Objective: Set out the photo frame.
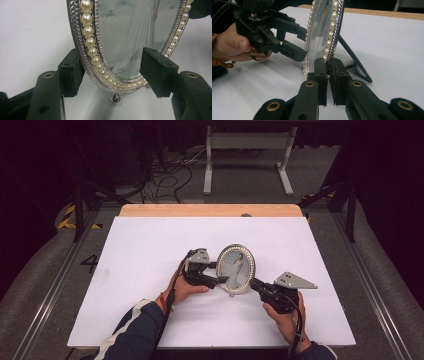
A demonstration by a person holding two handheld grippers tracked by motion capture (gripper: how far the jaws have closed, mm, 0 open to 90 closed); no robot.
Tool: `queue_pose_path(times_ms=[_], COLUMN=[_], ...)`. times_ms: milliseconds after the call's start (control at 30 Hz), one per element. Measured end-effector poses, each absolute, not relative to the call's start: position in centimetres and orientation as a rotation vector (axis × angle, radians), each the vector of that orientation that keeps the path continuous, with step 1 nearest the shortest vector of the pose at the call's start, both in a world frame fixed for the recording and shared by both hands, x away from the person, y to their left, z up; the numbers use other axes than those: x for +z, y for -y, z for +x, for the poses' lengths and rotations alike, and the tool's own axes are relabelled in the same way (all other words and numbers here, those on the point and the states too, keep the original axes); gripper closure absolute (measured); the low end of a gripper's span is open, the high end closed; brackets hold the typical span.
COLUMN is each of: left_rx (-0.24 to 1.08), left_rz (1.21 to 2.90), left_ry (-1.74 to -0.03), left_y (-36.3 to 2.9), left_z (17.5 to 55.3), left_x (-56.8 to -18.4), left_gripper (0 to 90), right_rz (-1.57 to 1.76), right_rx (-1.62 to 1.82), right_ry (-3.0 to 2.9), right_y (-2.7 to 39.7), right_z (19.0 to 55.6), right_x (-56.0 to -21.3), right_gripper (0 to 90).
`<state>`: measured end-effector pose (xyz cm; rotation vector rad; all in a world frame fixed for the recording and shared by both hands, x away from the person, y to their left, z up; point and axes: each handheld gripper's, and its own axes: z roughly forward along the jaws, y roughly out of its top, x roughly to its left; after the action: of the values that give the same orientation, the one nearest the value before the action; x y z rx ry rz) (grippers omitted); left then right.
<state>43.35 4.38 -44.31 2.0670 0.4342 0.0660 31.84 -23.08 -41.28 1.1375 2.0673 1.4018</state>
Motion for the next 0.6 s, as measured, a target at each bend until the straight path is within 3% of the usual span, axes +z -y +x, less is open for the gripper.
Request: queue_pose_path(times_ms=[600], left_rx=[0.1], left_rz=[2.109], left_ry=[-0.459], left_y=[-5.8], left_z=[42.2], left_x=[-44.1], left_gripper=[47.1], right_rz=[1.156], right_rx=[1.397], right_ry=[-2.065], right_y=[22.9], right_z=[33.1], right_x=[-41.5], right_gripper=[82.2])
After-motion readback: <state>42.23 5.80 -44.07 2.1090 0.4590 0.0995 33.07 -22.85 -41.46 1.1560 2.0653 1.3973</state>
